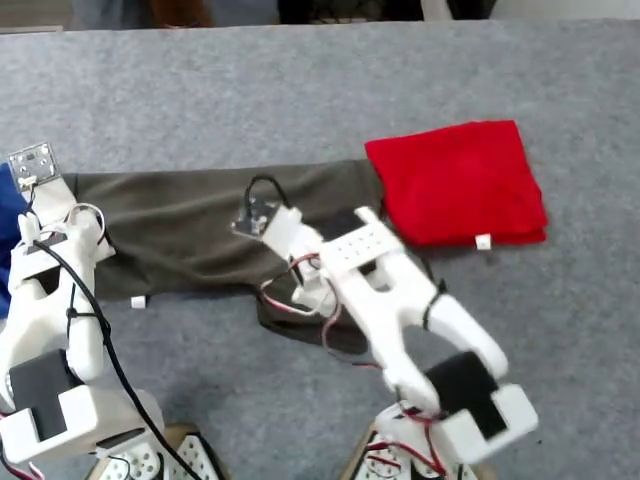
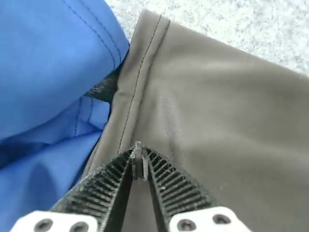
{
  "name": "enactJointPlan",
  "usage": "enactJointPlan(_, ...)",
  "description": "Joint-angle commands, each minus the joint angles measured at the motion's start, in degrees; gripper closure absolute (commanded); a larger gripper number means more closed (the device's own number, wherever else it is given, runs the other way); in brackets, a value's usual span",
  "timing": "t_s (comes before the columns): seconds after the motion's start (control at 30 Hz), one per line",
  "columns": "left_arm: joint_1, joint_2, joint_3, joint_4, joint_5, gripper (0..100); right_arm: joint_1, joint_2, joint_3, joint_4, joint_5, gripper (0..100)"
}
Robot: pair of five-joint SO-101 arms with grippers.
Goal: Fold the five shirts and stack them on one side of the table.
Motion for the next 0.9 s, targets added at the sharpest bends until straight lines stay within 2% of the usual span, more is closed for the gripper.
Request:
enactJointPlan(0.0,-0.57,-2.37,0.04,-0.79,-0.09,97,-0.09,3.21,1.10,-0.97,0.26,98.6)
enactJointPlan(0.1,-0.48,-2.37,0.31,-1.14,-0.09,97,-2.55,3.30,3.82,-0.44,0.18,98.6)
enactJointPlan(0.3,-0.48,-2.37,0.22,-1.14,-0.09,97,-14.77,-2.33,10.42,3.43,-0.35,98.6)
enactJointPlan(0.4,-0.48,-2.37,0.13,-1.14,-0.09,97,-17.76,-6.29,12.88,3.87,-1.41,98.6)
enactJointPlan(0.47,-0.48,-2.37,0.13,-1.14,-0.09,97,-16.26,-9.19,13.23,3.87,-1.32,98.6)
enactJointPlan(0.6,-0.48,-2.37,0.22,-1.14,-0.09,97,-8.88,-14.55,11.74,4.31,-1.05,98.6)
enactJointPlan(0.87,-0.40,-2.55,0.40,-1.14,-0.09,97,0.35,-25.27,3.30,13.63,1.67,98.5)
